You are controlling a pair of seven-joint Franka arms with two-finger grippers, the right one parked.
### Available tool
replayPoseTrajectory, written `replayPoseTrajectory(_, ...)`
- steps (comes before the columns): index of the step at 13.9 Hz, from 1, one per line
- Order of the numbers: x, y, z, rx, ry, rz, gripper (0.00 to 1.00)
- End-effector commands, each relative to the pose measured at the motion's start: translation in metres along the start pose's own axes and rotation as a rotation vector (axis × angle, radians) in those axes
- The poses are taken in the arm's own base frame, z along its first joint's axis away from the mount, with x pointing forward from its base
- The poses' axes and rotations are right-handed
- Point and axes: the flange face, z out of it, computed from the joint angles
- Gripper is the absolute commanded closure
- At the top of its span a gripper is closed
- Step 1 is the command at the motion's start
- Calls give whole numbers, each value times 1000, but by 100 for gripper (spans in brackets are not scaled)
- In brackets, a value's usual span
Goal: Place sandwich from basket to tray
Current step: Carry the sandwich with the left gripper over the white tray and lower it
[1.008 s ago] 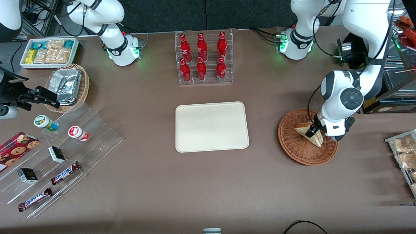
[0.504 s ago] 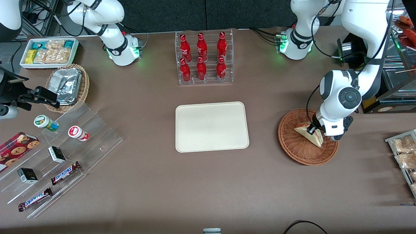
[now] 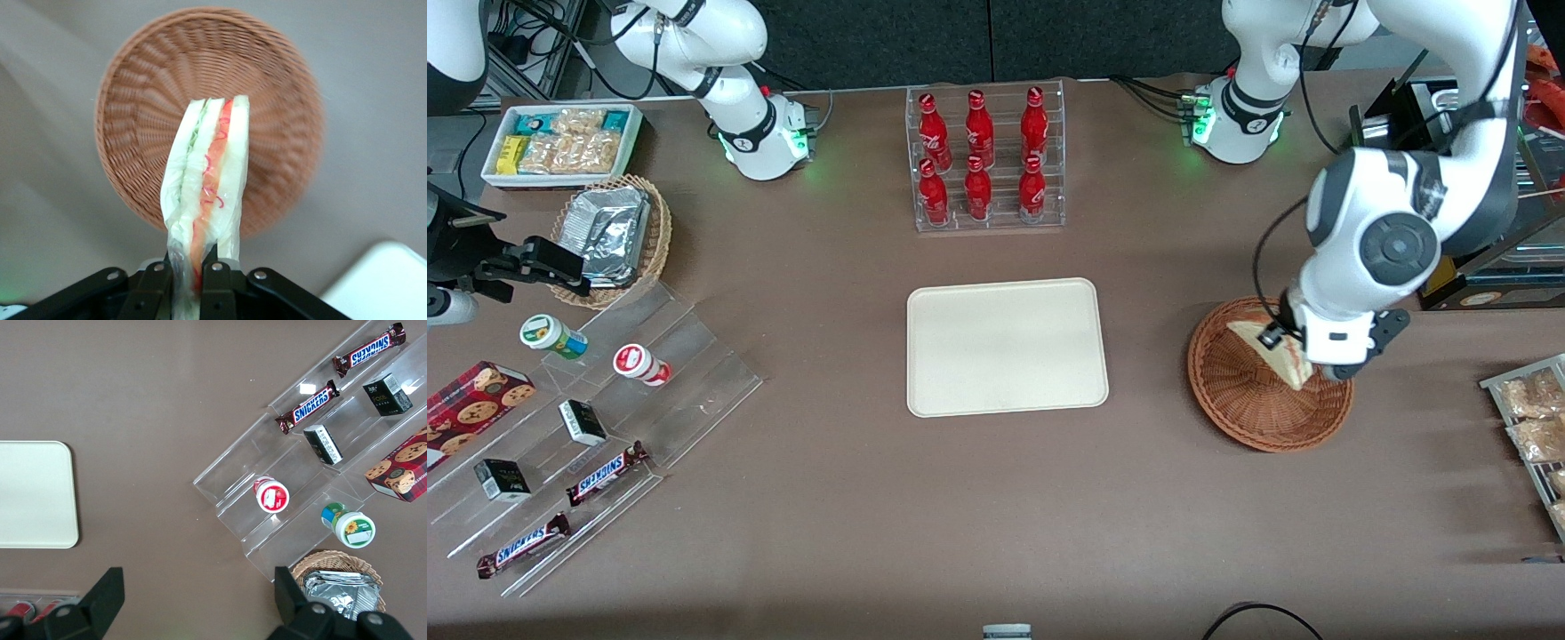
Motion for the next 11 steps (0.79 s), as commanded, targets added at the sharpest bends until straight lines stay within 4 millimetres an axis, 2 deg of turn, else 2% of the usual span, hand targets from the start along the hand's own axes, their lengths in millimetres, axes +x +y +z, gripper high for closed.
replayPoseTrajectory(1, -54, 61, -10, 16, 20, 135, 100)
replayPoseTrajectory(3, -93, 106, -10, 12, 39, 214, 100)
replayPoseTrajectory(6, -151, 172, 5, -2, 32, 303, 100)
replayPoseTrajectory(8, -182, 202, 24, 7, 26, 346, 100)
replayPoseTrajectory(11, -222, 229, 57, 11, 26, 413, 100)
